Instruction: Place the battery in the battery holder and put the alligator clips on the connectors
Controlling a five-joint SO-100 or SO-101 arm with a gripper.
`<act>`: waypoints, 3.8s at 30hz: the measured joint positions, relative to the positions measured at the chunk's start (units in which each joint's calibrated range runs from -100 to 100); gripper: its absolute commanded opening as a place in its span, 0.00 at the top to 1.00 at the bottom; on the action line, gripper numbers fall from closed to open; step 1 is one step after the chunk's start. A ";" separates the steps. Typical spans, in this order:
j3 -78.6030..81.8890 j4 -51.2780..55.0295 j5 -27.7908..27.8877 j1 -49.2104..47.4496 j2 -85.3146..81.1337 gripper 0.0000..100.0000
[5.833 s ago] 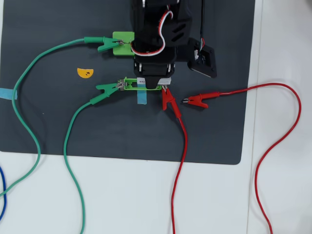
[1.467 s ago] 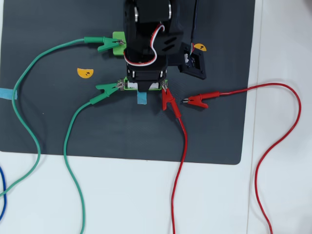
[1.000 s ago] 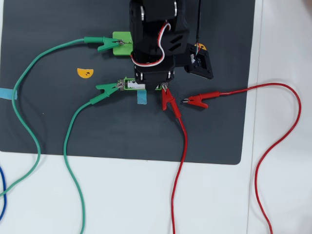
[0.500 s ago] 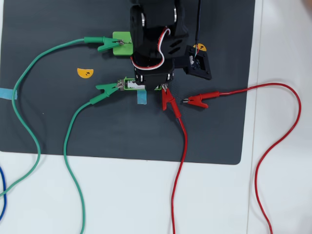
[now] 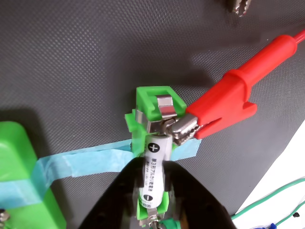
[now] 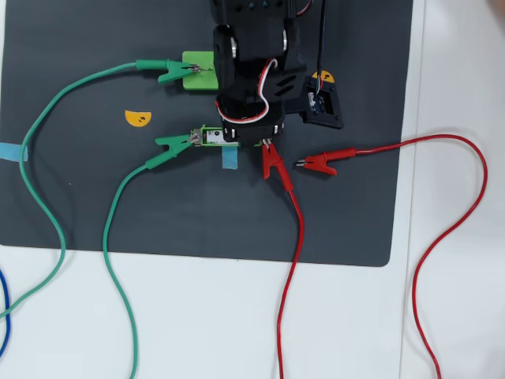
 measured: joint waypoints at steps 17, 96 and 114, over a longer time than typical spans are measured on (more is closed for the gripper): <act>8.26 8.24 -1.29 -2.80 -33.43 0.99; -50.02 30.89 -8.99 -23.07 27.47 0.78; -50.02 29.60 -16.44 -26.32 27.55 0.77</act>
